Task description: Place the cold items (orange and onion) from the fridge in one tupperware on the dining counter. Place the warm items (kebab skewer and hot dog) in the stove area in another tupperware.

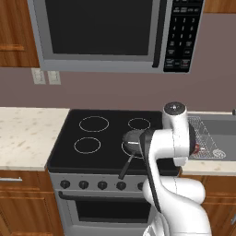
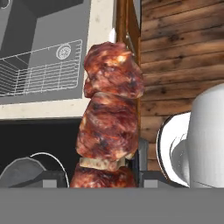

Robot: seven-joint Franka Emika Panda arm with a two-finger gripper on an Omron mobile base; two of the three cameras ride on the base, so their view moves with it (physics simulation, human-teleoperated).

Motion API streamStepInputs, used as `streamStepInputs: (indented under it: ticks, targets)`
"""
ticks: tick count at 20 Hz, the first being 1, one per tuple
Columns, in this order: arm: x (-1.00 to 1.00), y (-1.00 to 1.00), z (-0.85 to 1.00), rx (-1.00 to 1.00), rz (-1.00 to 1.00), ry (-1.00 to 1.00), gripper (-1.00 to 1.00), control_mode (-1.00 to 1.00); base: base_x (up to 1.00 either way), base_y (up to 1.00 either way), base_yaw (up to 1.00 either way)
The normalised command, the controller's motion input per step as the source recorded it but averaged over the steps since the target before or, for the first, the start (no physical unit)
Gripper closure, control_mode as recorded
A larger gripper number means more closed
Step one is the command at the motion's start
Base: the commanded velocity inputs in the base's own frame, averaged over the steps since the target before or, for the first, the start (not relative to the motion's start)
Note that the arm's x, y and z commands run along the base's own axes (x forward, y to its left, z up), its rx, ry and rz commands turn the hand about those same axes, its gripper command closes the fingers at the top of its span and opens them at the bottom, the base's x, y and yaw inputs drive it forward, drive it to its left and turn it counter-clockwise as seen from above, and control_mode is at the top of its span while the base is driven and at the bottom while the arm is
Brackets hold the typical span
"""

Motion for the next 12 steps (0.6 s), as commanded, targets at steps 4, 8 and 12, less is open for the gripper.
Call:
streamStepInputs:
  ticks: [4, 8, 12]
  targets:
    - [-0.08, -0.51, -0.41, -0.03, -0.11, -0.02, 1.00, -1.00, 0.00, 0.00, 0.00]
    - [-0.27, -0.22, -0.14, 0.14, -0.02, -0.06, 1.00, -1.00, 0.00, 0.00, 0.00]
    - [-0.04, 0.00, 0.00, 0.08, 0.00, -0.10, 1.00, -1.00, 0.00, 0.00, 0.00]
